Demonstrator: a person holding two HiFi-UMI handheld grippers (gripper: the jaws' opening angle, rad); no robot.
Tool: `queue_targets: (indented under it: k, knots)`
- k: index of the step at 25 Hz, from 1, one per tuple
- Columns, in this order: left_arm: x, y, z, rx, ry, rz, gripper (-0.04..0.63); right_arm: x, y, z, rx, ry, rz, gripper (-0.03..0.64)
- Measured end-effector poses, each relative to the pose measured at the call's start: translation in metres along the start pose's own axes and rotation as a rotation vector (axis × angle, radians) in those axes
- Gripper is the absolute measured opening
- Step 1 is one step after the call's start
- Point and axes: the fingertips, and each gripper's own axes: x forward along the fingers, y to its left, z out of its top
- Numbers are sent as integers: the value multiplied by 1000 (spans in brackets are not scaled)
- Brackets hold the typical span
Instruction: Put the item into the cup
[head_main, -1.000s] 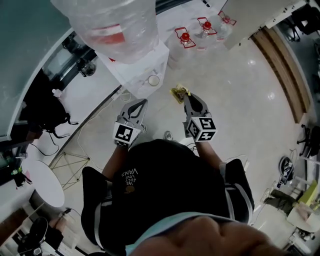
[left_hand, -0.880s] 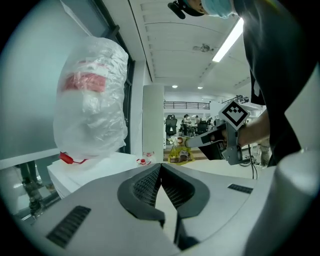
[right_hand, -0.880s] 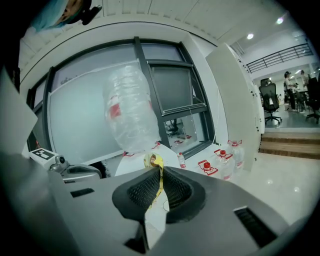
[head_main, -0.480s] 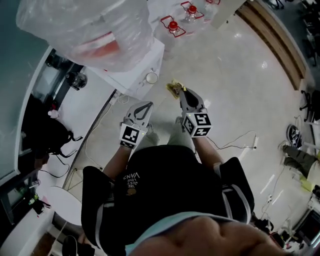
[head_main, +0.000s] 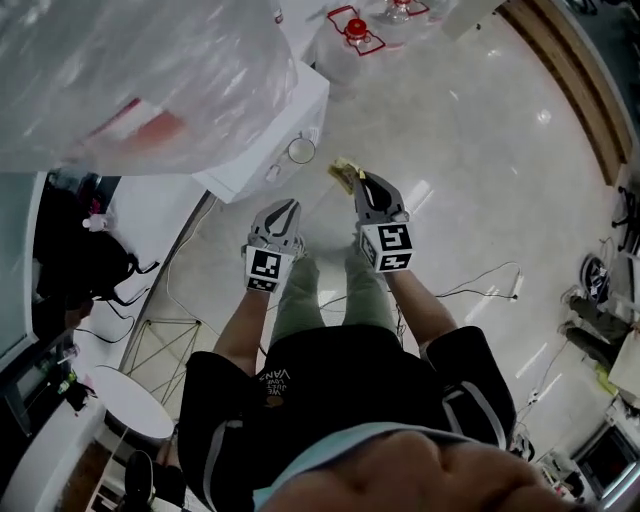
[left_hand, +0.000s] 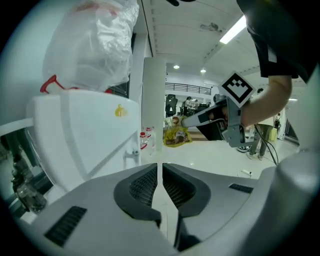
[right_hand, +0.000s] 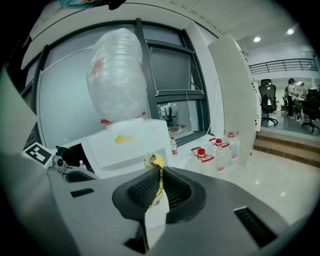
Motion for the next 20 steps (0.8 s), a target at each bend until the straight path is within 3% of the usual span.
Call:
queue_targets:
  k: [6, 14, 20]
  knots:
    - [55, 12, -48, -48, 39, 54, 29, 52, -21, -42, -81, 50, 62, 52]
    - [100, 35, -98, -105, 59, 80, 142, 113, -17, -79, -87, 52, 97, 52]
    - [127, 42, -128, -101, 89, 84, 201, 140, -13, -93, -151, 30, 122, 52]
